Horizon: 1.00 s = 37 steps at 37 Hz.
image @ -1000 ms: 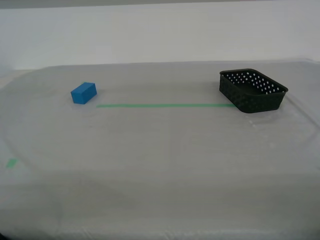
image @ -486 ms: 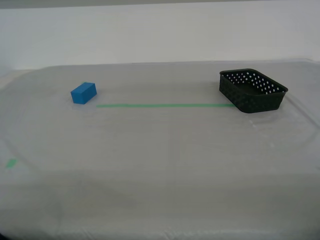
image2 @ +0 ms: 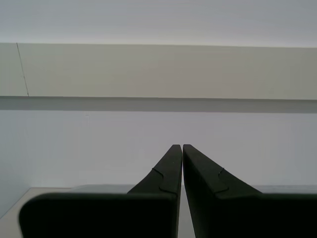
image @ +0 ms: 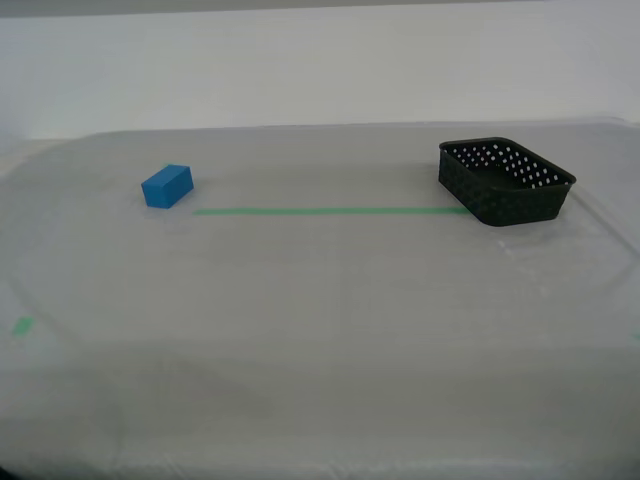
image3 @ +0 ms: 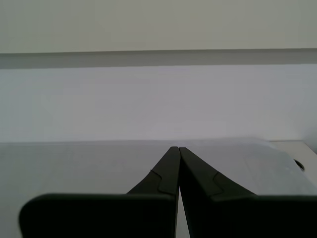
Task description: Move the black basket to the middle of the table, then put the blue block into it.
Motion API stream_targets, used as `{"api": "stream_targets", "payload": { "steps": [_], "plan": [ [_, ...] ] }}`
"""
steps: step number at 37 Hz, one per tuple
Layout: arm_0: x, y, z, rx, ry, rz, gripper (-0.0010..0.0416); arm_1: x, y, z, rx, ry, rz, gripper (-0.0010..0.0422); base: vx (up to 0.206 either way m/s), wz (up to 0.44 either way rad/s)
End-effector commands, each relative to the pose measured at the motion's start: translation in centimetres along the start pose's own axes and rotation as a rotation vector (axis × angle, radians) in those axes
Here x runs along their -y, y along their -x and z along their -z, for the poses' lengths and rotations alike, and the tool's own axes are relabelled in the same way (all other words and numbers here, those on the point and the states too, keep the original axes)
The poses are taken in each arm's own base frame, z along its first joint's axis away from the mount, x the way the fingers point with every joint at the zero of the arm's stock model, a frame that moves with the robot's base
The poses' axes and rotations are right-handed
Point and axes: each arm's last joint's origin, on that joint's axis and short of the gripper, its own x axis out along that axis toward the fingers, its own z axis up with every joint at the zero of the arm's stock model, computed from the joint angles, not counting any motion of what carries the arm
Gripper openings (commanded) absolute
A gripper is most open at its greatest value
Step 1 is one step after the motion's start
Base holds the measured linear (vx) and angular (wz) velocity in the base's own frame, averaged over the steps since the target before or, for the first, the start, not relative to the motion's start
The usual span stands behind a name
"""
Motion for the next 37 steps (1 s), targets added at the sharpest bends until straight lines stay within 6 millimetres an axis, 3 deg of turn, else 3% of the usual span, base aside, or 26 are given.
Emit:
{"api": "stream_targets", "payload": {
  "steps": [1, 37],
  "plan": [
    [0.0, 0.0, -0.6, -0.022, 0.0, -0.003, -0.0001, 0.0, 0.0, -0.1, 0.005, -0.002, -0.001, 0.0, 0.0, 0.0],
    [-0.1, -0.3, -4.5, -0.34, 0.006, -0.015, -0.0001, 0.0, 0.0, -0.1, 0.005, -0.002, 0.0, 0.0, 0.0, 0.0]
  ]
}}
